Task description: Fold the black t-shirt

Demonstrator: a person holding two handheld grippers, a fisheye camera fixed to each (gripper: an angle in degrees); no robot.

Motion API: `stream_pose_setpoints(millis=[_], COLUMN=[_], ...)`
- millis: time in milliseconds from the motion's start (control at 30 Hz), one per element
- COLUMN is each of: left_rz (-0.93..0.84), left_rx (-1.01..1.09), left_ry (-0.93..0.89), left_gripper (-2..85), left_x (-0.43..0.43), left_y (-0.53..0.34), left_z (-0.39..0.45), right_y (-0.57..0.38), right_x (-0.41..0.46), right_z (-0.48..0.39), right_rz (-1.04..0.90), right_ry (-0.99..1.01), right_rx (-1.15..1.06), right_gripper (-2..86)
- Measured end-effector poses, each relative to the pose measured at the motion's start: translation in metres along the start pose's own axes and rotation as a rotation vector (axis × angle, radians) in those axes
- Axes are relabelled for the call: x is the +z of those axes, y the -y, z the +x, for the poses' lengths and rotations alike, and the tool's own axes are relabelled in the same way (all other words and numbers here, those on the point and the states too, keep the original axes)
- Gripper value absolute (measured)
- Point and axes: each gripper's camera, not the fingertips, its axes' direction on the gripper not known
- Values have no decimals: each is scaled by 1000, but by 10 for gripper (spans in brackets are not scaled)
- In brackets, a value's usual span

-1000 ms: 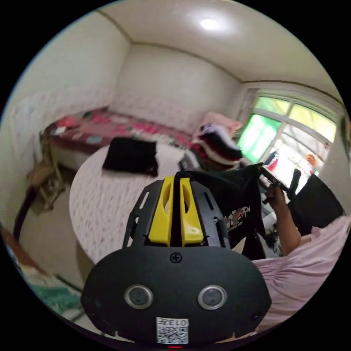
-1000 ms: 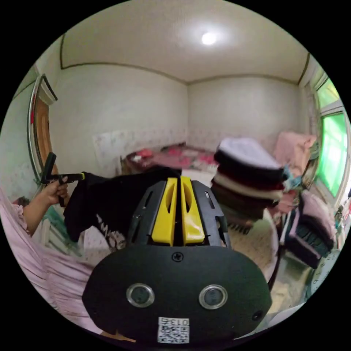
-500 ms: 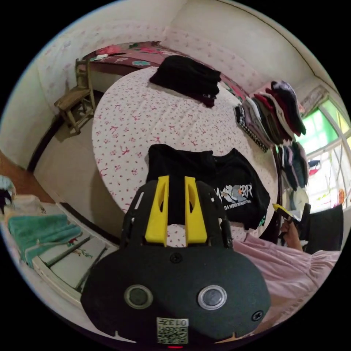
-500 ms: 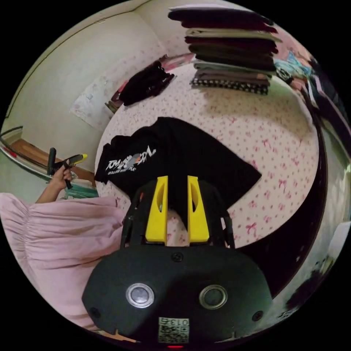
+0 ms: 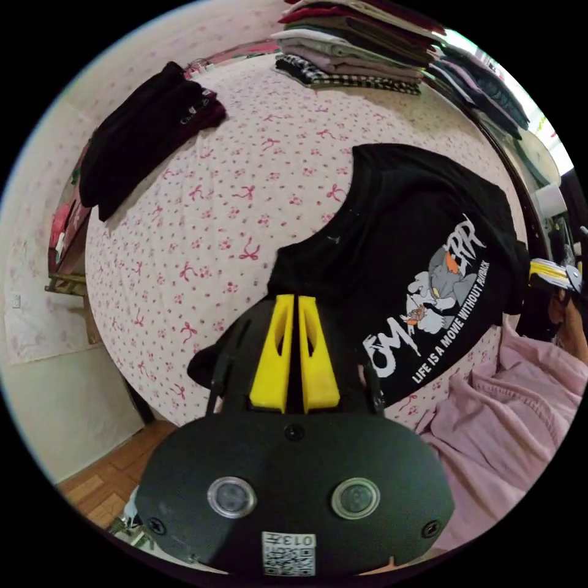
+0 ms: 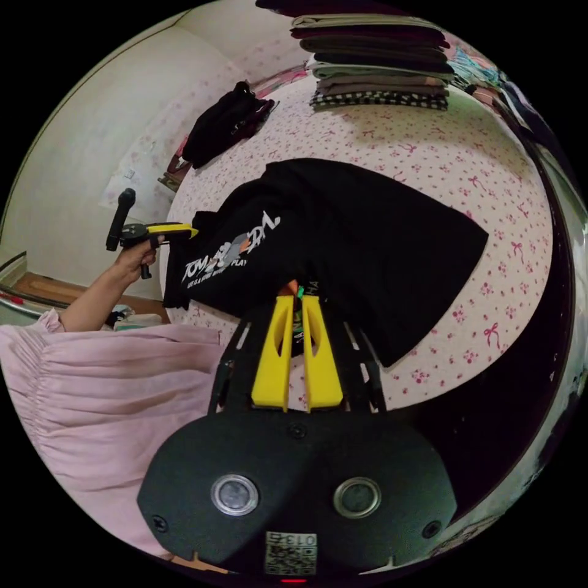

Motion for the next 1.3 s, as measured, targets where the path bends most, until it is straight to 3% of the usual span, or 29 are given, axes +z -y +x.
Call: stream_pose_setpoints(millis=[233,367,433,500,600,733,833,1000,1100,1200,1300], left_rz=[321,405,344,247,229,273,243,170,126,94,84], left_rx=[-208,-286,-330,-401,-472,-324,-109,123,162,207,292], left_ry=[-258,-303,-303,-385,-325,-304,-348,-284,-332,-261,-161], left_gripper=[3,4,6,10,25,76,97,130,138,117,40], left_x=[-63,-76,-59,-33,-30,-50,-50,-35,-26,-19,-25], left_y=[-44,-76,-92,-103,-121,-87,-29,51,82,92,87], left_z=[-100,-133,-148,-160,-167,-151,-105,-26,0,23,42], right_y=[8,0,-2,-6,-24,-47,-51,-57,-65,-65,-49], right_x=[-70,-94,-82,-45,-37,-63,-61,-23,-29,-36,-20], right_z=[-6,-18,-20,-17,-17,9,3,-29,-9,7,15], right_rz=[234,356,290,69,49,163,111,-25,76,129,41], right_ry=[-36,14,64,110,32,1,50,-35,-16,19,143], right_rx=[-28,-89,-118,-103,-71,88,44,-35,142,200,170], right_gripper=[14,13,14,17,24,65,75,115,119,108,43])
